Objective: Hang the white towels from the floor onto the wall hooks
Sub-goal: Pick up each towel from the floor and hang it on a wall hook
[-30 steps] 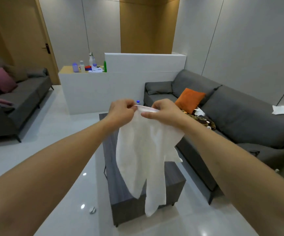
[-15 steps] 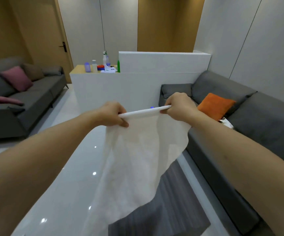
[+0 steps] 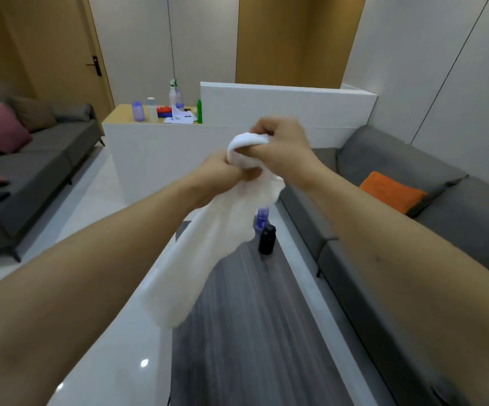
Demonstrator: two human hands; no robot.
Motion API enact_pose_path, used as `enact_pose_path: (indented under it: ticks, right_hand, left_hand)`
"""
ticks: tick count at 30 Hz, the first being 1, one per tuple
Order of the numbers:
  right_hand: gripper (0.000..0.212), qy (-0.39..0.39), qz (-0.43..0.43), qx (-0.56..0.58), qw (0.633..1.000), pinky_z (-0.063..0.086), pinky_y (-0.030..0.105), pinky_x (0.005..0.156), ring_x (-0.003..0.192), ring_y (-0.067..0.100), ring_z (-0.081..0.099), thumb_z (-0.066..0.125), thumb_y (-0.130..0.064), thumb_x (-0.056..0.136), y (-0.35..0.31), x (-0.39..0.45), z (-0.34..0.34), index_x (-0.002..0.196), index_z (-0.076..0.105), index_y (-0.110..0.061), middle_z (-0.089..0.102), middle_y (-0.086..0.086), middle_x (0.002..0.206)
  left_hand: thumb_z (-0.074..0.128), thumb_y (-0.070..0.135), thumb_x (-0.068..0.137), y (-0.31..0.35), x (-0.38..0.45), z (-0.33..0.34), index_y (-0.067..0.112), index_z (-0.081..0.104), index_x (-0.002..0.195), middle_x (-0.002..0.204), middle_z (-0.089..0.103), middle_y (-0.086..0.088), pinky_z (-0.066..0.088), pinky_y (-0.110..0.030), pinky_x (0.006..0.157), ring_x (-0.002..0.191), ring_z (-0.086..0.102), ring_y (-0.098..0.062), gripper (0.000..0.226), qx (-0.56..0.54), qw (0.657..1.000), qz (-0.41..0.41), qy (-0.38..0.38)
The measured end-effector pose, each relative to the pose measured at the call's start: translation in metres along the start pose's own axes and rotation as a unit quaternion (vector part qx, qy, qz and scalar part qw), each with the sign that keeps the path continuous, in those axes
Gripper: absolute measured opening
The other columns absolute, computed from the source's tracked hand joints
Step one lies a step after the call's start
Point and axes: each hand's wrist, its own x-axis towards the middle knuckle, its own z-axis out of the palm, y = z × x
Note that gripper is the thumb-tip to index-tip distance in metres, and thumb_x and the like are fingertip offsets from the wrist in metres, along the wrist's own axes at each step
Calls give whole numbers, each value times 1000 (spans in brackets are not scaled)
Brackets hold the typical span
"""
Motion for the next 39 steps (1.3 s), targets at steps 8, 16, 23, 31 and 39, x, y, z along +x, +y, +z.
enact_pose_path:
  ticks: [8, 16, 23, 31, 39]
  right_hand:
    - [24, -211, 138, 154, 956, 49, 48, 101, 108, 30, 66, 66, -12, 93, 48, 8, -40, 115, 68, -3, 70, 15, 115]
    - [34, -96, 64, 136, 984, 49, 45, 71, 76, 23, 53, 66, -22, 94, 27, -8, -68, 101, 65, 11, 61, 22, 83]
    - [37, -259, 75, -34, 962, 60, 40, 81, 83, 25, 73, 88, -29, 70, 54, -48, -136, 95, 75, -5, 75, 12, 92]
    - [41, -229, 105, -104, 962, 54, 47, 91, 94, 31, 69, 86, -30, 73, 91, -57, -178, 100, 74, -2, 73, 17, 101]
    - [29, -217, 92, -150, 960, 56, 38, 79, 87, 29, 66, 74, -32, 85, 120, -18, -136, 90, 71, -3, 70, 13, 92]
  left_hand:
    - [68, 20, 90, 33, 19, -25, 10, 68, 116, 109, 72, -12, 55, -47, 91, 104, 68, -29, 28, -144, 988, 3, 55]
    - [73, 12, 86, 62, -15, 15, 15, 67, 117, 106, 74, -5, 58, -36, 78, 97, 71, -22, 31, -113, 991, 3, 77]
    - [75, 31, 85, 80, -39, 62, 18, 73, 100, 99, 73, -4, 58, -40, 83, 95, 69, -23, 20, -51, 970, 10, 239]
    - [86, 32, 62, 71, -67, 40, 14, 76, 98, 95, 75, -6, 58, -47, 85, 91, 71, -26, 41, -39, 927, -21, 372]
    - [88, 26, 66, 37, -53, 4, 24, 77, 77, 85, 73, 2, 47, -17, 54, 83, 66, -13, 15, 132, 918, -45, 372]
